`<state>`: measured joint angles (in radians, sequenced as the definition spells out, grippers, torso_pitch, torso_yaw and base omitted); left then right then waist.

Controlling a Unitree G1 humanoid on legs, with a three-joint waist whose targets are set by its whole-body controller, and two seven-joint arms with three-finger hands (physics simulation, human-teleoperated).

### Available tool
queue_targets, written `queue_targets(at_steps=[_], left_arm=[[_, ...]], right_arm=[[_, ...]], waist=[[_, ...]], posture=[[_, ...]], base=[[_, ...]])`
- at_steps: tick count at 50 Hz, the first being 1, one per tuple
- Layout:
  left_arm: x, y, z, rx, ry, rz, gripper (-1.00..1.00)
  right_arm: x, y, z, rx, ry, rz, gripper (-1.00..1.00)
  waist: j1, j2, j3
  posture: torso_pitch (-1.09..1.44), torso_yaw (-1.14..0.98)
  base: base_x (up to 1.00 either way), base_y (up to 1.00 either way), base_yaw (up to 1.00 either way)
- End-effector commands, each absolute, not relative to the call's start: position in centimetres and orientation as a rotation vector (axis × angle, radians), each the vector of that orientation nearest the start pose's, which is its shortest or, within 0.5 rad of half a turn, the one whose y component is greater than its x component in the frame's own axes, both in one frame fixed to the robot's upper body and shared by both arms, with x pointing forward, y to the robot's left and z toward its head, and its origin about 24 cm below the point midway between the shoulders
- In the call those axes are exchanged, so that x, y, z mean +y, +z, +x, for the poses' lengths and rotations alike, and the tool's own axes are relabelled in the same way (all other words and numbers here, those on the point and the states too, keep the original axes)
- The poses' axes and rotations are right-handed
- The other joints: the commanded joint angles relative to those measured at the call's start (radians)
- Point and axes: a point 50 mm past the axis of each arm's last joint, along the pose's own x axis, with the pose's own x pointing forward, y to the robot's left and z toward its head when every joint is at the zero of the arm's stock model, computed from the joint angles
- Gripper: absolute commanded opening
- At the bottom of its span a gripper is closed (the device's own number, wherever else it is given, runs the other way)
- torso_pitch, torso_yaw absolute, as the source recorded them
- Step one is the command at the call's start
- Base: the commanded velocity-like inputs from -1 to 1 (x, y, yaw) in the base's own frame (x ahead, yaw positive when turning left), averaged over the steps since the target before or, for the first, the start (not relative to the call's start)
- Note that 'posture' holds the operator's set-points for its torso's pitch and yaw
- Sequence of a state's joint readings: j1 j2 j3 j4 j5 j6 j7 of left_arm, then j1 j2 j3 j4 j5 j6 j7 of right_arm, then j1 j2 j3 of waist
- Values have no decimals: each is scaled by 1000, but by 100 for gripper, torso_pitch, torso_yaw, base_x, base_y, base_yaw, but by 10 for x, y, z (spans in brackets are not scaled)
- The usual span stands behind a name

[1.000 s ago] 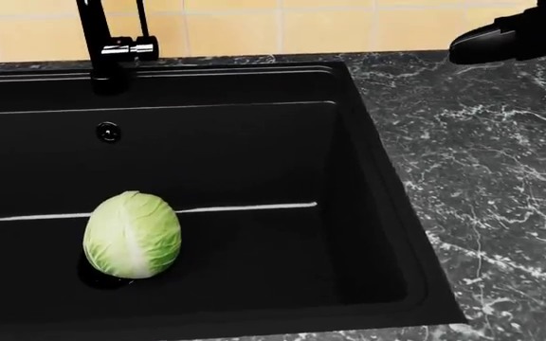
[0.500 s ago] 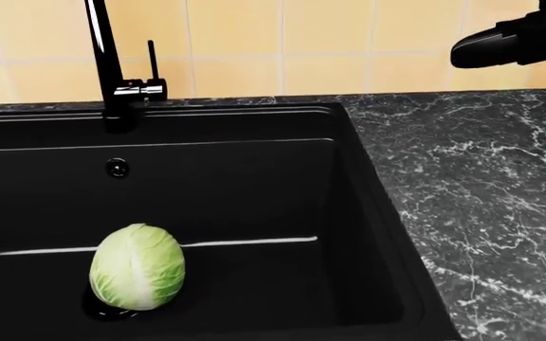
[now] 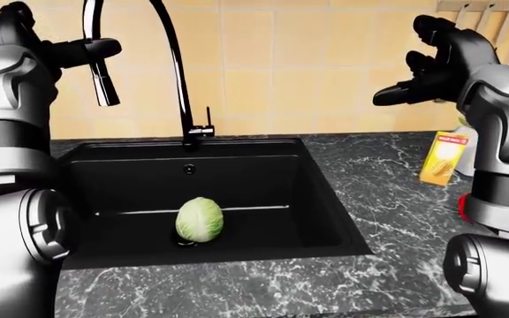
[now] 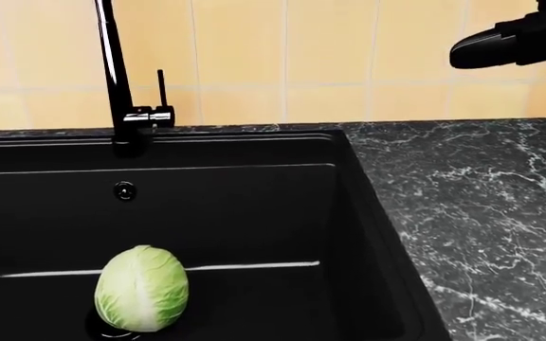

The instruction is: Turn the sink spout to the right.

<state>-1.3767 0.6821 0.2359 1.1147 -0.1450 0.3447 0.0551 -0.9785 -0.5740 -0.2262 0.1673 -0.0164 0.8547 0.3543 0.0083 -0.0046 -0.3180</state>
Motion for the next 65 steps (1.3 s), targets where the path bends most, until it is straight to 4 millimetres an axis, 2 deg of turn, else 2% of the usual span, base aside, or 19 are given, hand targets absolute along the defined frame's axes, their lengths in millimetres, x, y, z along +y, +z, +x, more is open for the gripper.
queue_targets(at_steps=[1,21,27,45,54,65], left_arm=[[308,326,387,-157,422,-25,100],[305,329,387,-173,404,-37,100],[298,314,396,-93,430,-4,100],[295,291,402,-22,487,-48,100],[289,261,407,57,489,-8,100],[277,249,412,28,463,56,100]], right_arm=[[-251,306,346,-86,-37,-277,100],[-251,309,347,-88,-35,-280,100],[-252,309,345,-89,-37,-279,100],[-252,309,344,-91,-39,-279,100],[-253,308,344,-90,-40,-277,100],[-252,306,347,-86,-37,-275,100]], waist=[[0,3,-12],[4,2,-54],[7,-1,-61],[5,-1,-65],[3,-1,-68],[1,-3,-70]], posture=[[-54,0],[-66,0],[-66,0],[-66,0],[-66,0],[-66,0]], base=[[0,0,0],[0,0,0],[0,0,0],[0,0,0],[0,0,0],[0,0,0]])
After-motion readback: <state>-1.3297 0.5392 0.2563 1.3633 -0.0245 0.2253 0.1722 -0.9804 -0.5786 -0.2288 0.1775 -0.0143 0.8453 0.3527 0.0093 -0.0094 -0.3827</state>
